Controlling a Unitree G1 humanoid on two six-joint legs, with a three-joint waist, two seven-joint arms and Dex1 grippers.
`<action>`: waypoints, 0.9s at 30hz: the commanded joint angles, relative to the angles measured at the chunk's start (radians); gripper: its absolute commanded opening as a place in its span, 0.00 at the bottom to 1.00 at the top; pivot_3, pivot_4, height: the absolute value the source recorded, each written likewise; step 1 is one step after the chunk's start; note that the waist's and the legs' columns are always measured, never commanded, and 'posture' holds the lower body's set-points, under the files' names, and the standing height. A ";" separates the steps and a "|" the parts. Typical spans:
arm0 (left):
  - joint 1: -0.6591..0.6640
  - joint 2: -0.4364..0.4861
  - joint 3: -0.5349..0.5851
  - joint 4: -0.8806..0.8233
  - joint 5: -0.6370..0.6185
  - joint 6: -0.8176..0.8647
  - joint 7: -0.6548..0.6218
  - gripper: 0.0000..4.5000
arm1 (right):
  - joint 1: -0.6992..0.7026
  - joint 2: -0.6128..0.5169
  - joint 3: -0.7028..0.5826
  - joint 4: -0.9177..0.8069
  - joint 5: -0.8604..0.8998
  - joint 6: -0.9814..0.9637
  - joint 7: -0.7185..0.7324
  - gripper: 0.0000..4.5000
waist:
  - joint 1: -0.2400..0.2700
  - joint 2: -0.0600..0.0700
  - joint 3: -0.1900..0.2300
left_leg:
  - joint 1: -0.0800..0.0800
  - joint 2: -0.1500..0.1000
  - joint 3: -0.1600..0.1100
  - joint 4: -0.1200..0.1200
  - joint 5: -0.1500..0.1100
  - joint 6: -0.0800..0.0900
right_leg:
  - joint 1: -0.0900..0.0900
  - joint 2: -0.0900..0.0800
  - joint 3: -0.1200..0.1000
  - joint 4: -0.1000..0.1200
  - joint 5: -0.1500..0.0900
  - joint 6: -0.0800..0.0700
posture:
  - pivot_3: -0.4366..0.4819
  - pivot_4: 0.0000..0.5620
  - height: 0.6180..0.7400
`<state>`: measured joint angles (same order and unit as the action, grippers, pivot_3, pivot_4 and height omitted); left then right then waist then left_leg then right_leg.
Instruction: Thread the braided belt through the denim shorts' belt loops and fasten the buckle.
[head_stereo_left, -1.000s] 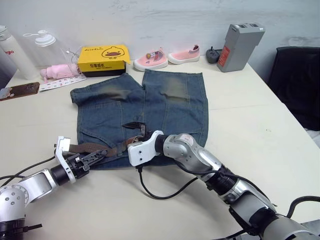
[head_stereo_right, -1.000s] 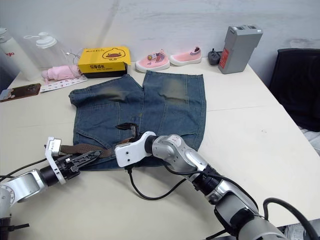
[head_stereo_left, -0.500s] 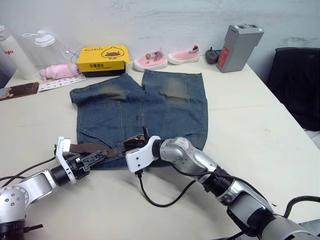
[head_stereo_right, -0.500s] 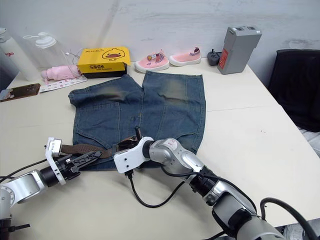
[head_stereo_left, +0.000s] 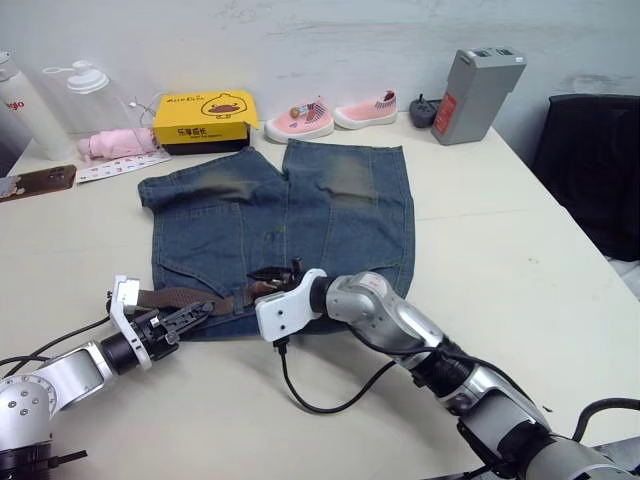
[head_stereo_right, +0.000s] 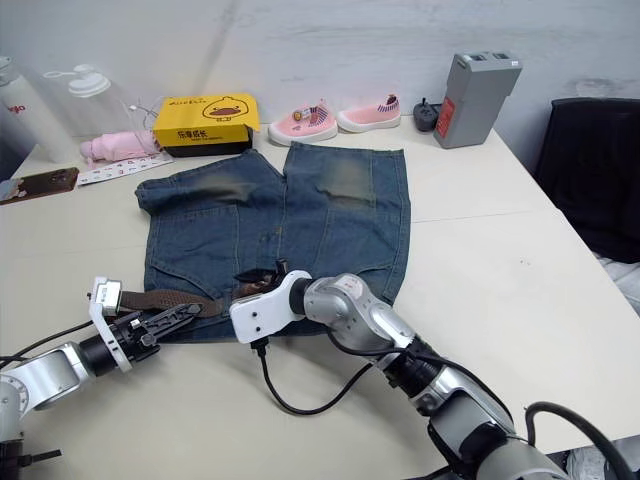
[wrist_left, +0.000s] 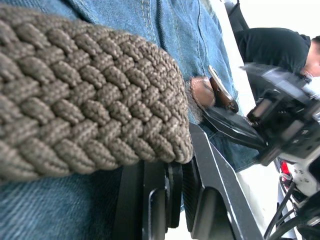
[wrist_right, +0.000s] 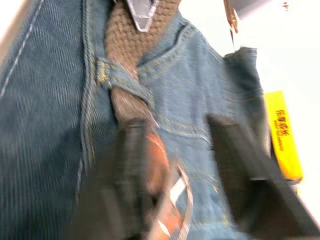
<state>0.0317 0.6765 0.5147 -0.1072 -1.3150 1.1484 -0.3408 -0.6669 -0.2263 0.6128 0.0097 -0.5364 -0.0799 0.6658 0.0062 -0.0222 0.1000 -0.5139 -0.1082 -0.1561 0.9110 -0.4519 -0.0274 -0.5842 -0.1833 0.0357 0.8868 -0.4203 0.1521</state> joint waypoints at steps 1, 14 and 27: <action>0.022 0.007 0.044 -0.013 -0.026 0.007 -0.010 0.00 | 0.009 -0.013 -0.037 -0.045 0.004 0.020 -0.001 0.53 | -0.007 0.000 0.000 | 0.000 0.000 0.000 0.000 0.000 0.000 | 0.000 0.000 0.000 0.000 0.000 0.000 | 0.48 0.27 0.15; 0.026 0.145 -0.030 -0.046 0.145 -0.046 -0.214 0.00 | 0.056 -0.049 -0.087 -0.026 0.052 0.064 -0.012 0.53 | 0.009 -0.001 -0.001 | 0.000 0.000 0.000 0.002 -0.001 0.000 | 0.001 -0.001 0.000 0.000 -0.001 -0.003 | 0.48 0.27 0.15; -0.197 0.247 -0.250 0.079 0.376 -0.086 -0.460 0.00 | 0.096 -0.134 -0.062 -0.071 -0.010 -0.057 -0.031 0.53 | 0.015 -0.001 0.000 | -0.001 0.000 0.000 0.002 -0.001 0.001 | 0.000 0.000 -0.001 0.000 -0.001 -0.002 | 0.48 0.27 0.15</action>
<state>-0.1541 0.8982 0.2717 -0.0358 -0.9718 1.0801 -0.7598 -0.5806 -0.3377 0.5516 -0.0452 -0.5298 -0.1174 0.6390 0.0208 -0.0229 0.0995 -0.5148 -0.1082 -0.1560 0.9129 -0.4528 -0.0269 -0.5838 -0.1837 0.0346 0.8866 -0.4216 0.1496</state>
